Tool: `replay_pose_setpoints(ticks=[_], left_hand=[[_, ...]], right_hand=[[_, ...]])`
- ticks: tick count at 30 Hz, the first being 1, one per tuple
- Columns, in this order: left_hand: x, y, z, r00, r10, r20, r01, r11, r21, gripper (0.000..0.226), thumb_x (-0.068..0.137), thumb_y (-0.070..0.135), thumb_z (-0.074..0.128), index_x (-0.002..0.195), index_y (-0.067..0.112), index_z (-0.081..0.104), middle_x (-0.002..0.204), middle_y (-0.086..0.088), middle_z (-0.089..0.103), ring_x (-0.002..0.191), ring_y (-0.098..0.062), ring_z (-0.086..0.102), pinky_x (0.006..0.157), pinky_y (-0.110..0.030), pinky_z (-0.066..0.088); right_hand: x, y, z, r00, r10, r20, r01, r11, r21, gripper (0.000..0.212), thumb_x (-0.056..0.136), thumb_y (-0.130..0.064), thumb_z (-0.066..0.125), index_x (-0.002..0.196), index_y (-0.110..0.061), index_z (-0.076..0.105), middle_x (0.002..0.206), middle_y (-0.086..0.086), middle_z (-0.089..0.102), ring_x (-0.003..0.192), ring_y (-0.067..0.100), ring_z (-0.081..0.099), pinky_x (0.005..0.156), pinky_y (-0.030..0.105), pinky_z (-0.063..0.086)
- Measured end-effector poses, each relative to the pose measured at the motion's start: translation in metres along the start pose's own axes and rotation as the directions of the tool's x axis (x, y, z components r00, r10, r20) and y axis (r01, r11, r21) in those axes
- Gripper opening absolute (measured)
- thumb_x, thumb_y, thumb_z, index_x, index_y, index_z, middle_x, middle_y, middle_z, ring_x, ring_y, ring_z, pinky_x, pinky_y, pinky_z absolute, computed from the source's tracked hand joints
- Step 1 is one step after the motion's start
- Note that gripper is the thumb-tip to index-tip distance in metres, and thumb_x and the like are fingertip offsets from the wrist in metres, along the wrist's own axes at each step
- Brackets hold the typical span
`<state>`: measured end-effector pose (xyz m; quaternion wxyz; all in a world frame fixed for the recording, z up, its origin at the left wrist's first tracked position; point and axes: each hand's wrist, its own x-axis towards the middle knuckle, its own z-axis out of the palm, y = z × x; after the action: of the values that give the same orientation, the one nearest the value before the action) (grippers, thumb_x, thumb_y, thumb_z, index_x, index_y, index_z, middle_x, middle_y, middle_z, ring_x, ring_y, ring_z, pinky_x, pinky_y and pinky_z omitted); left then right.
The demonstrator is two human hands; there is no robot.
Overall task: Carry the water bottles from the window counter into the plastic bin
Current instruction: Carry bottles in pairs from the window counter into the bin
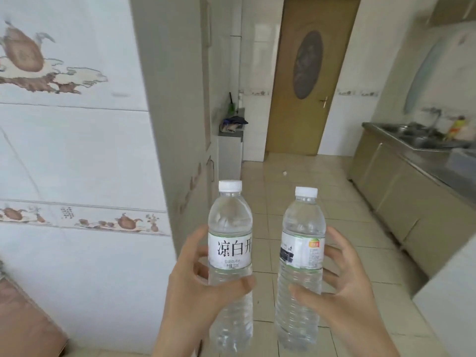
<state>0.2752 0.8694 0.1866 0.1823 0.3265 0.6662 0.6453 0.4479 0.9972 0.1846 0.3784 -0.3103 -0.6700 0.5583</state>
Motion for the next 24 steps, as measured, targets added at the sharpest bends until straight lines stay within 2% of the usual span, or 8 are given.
replay_pose_setpoints(ticks=[2, 5, 7, 10, 13, 19, 24], left_hand=[[0.008, 0.002, 0.045, 0.998, 0.007, 0.060, -0.006, 1.000, -0.016, 0.091, 0.034, 0.037, 0.090, 0.115, 0.058, 0.055, 0.100, 0.020, 0.070, 0.078, -0.003, 0.063, 0.067, -0.017, 0.046], [0.020, 0.006, 0.109, 0.986, 0.015, 0.163, -0.012, 1.000, -0.020, 0.092, 0.036, 0.032, 0.091, 0.117, 0.059, 0.054, 0.103, 0.022, 0.069, 0.086, -0.003, 0.063, 0.070, -0.013, 0.046], [0.029, 0.009, 0.148, 0.971, 0.013, 0.238, -0.010, 1.000, -0.011, 0.096, 0.038, 0.032, 0.092, 0.122, 0.056, 0.053, 0.107, 0.017, 0.070, 0.095, -0.013, 0.064, 0.077, -0.022, 0.047], [0.045, 0.012, 0.202, 0.947, -0.010, 0.321, 0.018, 1.000, -0.020, 0.097, 0.039, 0.029, 0.095, 0.121, 0.058, 0.052, 0.104, 0.013, 0.071, 0.092, -0.015, 0.064, 0.076, -0.023, 0.045], [0.063, 0.014, 0.254, 0.914, -0.025, 0.405, 0.038, 0.999, -0.025, 0.097, 0.041, 0.024, 0.097, 0.117, 0.063, 0.050, 0.101, 0.019, 0.070, 0.086, -0.007, 0.063, 0.072, -0.020, 0.043], [0.124, 0.000, 0.362, 0.863, -0.033, 0.503, 0.064, 0.997, -0.045, 0.097, 0.035, 0.033, 0.092, 0.116, 0.065, 0.049, 0.106, 0.017, 0.071, 0.092, -0.012, 0.063, 0.073, -0.019, 0.043], [0.194, -0.008, 0.459, 0.836, -0.037, 0.547, 0.102, 0.991, -0.088, 0.094, 0.035, 0.032, 0.091, 0.112, 0.066, 0.050, 0.101, 0.019, 0.071, 0.078, -0.004, 0.062, 0.068, -0.020, 0.044]], right_hand=[[0.006, 0.005, -0.041, 0.999, 0.008, -0.040, -0.008, 1.000, -0.015, 0.103, 0.055, 0.005, 0.086, 0.122, -0.060, 0.044, 0.117, -0.020, 0.062, 0.104, 0.009, 0.064, 0.063, 0.027, 0.057], [0.012, 0.012, -0.097, 0.990, 0.005, -0.139, -0.009, 0.999, -0.033, 0.102, 0.053, 0.004, 0.087, 0.118, -0.062, 0.046, 0.114, -0.019, 0.064, 0.098, 0.005, 0.066, 0.063, 0.025, 0.056], [0.017, 0.017, -0.129, 0.978, 0.006, -0.209, -0.013, 0.999, -0.033, 0.101, 0.053, 0.006, 0.087, 0.116, -0.063, 0.047, 0.110, -0.021, 0.065, 0.094, 0.003, 0.066, 0.062, 0.023, 0.056], [0.027, 0.026, -0.173, 0.951, 0.016, -0.308, -0.026, 0.999, -0.026, 0.101, 0.054, 0.007, 0.087, 0.119, -0.058, 0.045, 0.104, -0.026, 0.064, 0.091, -0.003, 0.065, 0.061, 0.017, 0.054], [0.045, 0.038, -0.211, 0.921, 0.018, -0.389, -0.041, 0.998, -0.051, 0.102, 0.054, 0.004, 0.087, 0.124, -0.054, 0.041, 0.106, -0.028, 0.062, 0.092, -0.005, 0.065, 0.075, 0.022, 0.051], [0.108, 0.061, -0.283, 0.878, 0.034, -0.477, -0.079, 0.994, -0.075, 0.102, 0.056, 0.001, 0.088, 0.128, -0.052, 0.041, 0.105, -0.031, 0.060, 0.094, -0.006, 0.063, 0.086, 0.036, 0.053], [0.187, 0.078, -0.343, 0.832, -0.007, -0.554, -0.092, 0.984, -0.151, 0.097, 0.056, 0.004, 0.087, 0.120, -0.056, 0.043, 0.107, -0.029, 0.060, 0.103, 0.003, 0.061, 0.089, 0.036, 0.054]])
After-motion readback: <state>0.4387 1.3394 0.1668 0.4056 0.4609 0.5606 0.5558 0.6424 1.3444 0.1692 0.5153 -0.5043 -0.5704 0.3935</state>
